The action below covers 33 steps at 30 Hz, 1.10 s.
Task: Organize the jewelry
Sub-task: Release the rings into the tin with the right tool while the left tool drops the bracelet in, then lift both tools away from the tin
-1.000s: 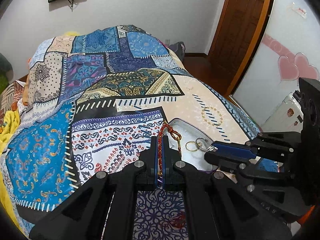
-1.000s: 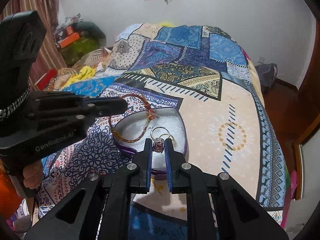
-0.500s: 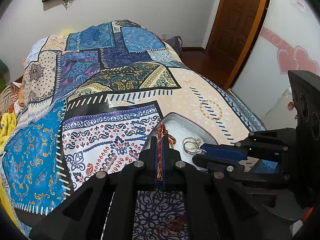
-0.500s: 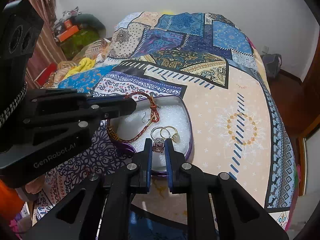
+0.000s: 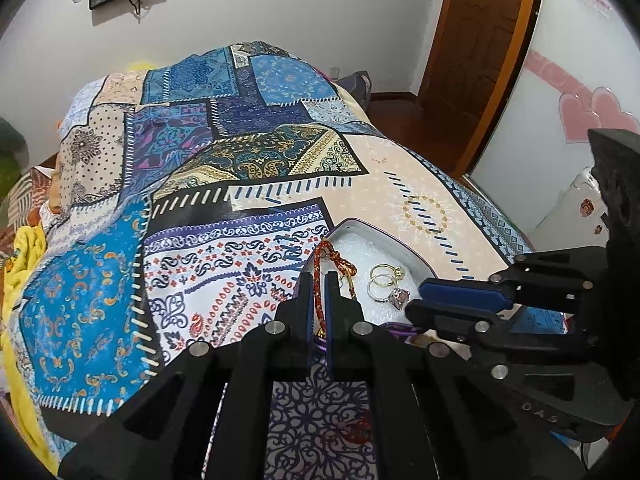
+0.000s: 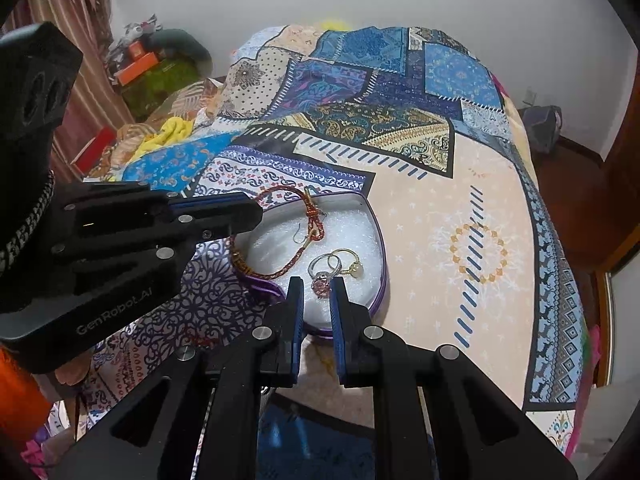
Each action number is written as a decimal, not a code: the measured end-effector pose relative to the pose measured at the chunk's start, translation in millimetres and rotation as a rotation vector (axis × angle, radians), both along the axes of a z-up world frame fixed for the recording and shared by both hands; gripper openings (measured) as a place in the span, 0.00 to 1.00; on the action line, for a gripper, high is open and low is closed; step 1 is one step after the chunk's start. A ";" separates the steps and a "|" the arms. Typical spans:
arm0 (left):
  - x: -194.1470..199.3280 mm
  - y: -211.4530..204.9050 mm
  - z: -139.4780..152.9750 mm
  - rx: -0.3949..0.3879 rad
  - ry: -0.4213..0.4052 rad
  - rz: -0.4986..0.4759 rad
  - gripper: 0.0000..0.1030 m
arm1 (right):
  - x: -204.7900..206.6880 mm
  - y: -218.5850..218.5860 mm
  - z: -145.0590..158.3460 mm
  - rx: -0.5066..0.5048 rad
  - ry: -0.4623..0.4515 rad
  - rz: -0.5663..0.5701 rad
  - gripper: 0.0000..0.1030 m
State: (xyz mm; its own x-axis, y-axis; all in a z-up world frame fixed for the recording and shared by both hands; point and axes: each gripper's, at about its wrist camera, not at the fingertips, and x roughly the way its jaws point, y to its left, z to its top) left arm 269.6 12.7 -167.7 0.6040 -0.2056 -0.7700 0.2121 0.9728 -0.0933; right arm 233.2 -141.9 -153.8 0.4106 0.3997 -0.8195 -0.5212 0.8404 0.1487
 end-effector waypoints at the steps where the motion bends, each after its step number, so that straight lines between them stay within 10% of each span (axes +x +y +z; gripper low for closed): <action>1: -1.8 0.4 1.7 0.001 -0.001 0.002 0.04 | -1.0 0.3 1.1 -0.005 -0.005 -0.001 0.12; 19: -54.7 13.1 39.2 0.019 -0.062 0.041 0.40 | -35.1 -20.5 43.9 -0.009 -0.112 -0.066 0.24; 33: -74.5 14.4 15.1 0.087 0.006 0.014 0.44 | -52.1 -39.9 28.3 -0.049 -0.075 -0.066 0.25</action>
State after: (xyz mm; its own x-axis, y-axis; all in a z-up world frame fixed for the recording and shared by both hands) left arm 195.1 27.1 -152.6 0.6016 -0.1296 -0.7882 0.1981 0.9801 -0.0099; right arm 181.1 -181.8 -125.6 0.4961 0.3299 -0.8032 -0.4723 0.8787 0.0692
